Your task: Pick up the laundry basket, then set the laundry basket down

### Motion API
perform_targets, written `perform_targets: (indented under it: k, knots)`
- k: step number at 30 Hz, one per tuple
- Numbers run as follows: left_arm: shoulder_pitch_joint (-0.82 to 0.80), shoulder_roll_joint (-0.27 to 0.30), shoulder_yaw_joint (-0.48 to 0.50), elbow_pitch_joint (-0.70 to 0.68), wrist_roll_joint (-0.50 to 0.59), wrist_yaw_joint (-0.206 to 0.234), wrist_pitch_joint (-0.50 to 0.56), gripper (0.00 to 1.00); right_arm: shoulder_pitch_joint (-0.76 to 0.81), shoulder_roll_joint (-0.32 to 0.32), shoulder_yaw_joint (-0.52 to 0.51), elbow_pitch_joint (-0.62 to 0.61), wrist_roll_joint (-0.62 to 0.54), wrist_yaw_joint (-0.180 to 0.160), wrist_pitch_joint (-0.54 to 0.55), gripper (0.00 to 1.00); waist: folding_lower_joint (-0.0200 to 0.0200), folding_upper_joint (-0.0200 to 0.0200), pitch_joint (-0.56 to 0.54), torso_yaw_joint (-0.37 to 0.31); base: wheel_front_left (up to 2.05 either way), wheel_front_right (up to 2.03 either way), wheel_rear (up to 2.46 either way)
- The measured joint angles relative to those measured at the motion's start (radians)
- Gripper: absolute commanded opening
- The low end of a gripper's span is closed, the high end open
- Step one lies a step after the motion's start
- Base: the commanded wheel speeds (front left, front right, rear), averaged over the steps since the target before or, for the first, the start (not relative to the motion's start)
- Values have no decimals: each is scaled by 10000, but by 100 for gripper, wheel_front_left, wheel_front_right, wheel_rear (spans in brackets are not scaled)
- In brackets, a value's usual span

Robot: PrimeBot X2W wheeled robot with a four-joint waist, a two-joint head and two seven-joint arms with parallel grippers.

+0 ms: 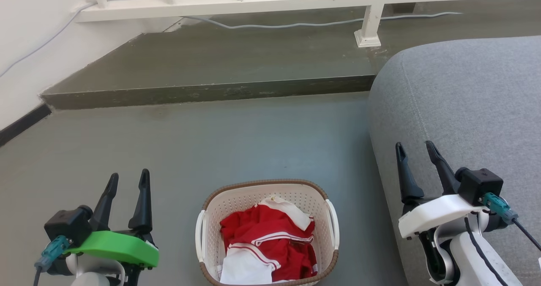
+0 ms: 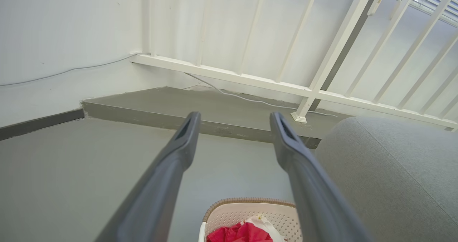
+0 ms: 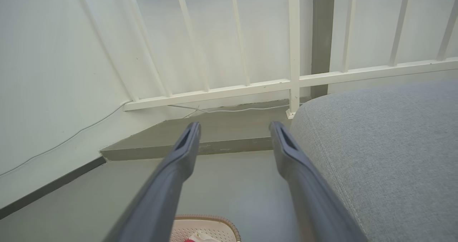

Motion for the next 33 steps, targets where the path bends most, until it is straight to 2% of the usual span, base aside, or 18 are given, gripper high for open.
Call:
perform_targets:
  k: [16, 17, 25, 33]
  knots:
    - [174, -121, 173, 8, 307, -119, 0, 100, 146, 88, -192, 6, -272, 211, 0, 100, 0, 0, -44, -17, 0, 0, 0]
    - [174, -130, 173, 4, 314, -121, 0, 0, 146, 98, -194, 6, -274, 224, 0, 0, 1, 0, -50, -17, 0, 0, 0]
    - [375, -362, 138, 529, 201, -119, 119, 0, 574, 272, -203, 472, -94, 270, 25, 0, 0, 0, -62, -9, 0, 0, 0]
    - [374, -364, 251, 570, -907, -119, 385, 0, 574, 314, -376, 449, 945, 424, 238, 0, 0, 0, -85, 38, 0, 0, 0]
